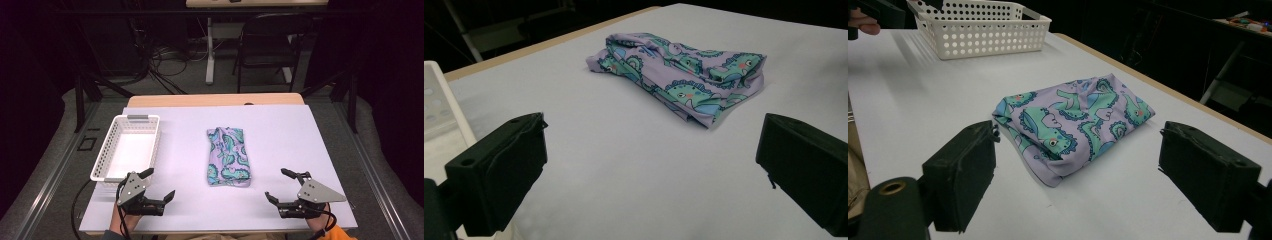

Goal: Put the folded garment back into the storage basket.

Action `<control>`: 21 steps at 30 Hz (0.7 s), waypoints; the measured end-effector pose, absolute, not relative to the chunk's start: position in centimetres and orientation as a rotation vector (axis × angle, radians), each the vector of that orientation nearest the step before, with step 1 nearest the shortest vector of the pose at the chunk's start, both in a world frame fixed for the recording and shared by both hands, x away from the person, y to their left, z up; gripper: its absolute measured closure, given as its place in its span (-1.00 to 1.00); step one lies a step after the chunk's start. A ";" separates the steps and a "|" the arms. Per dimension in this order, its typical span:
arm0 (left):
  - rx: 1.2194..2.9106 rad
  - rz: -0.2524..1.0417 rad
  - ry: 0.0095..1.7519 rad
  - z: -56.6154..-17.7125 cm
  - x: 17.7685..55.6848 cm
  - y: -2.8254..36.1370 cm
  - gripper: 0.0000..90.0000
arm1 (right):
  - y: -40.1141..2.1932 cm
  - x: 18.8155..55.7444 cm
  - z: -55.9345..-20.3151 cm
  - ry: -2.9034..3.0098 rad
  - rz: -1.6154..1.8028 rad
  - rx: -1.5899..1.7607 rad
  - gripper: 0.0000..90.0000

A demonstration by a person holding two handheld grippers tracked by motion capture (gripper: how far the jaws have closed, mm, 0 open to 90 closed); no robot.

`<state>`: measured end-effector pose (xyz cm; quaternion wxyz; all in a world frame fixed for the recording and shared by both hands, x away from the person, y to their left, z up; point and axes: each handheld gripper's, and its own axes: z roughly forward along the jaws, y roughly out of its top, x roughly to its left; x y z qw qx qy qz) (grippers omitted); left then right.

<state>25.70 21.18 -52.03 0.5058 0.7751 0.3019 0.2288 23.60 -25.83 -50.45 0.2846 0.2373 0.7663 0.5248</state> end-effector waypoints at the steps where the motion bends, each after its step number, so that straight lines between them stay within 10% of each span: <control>1: 1.868 0.555 0.728 -52.0 25.7 21.2 -1.00 | -25.8 23.6 -50.5 2.056 1.404 0.634 -0.68; 21: 1.940 0.485 0.757 -51.7 26.6 19.4 -1.00 | -25.7 23.7 -50.6 2.060 1.398 0.635 -0.68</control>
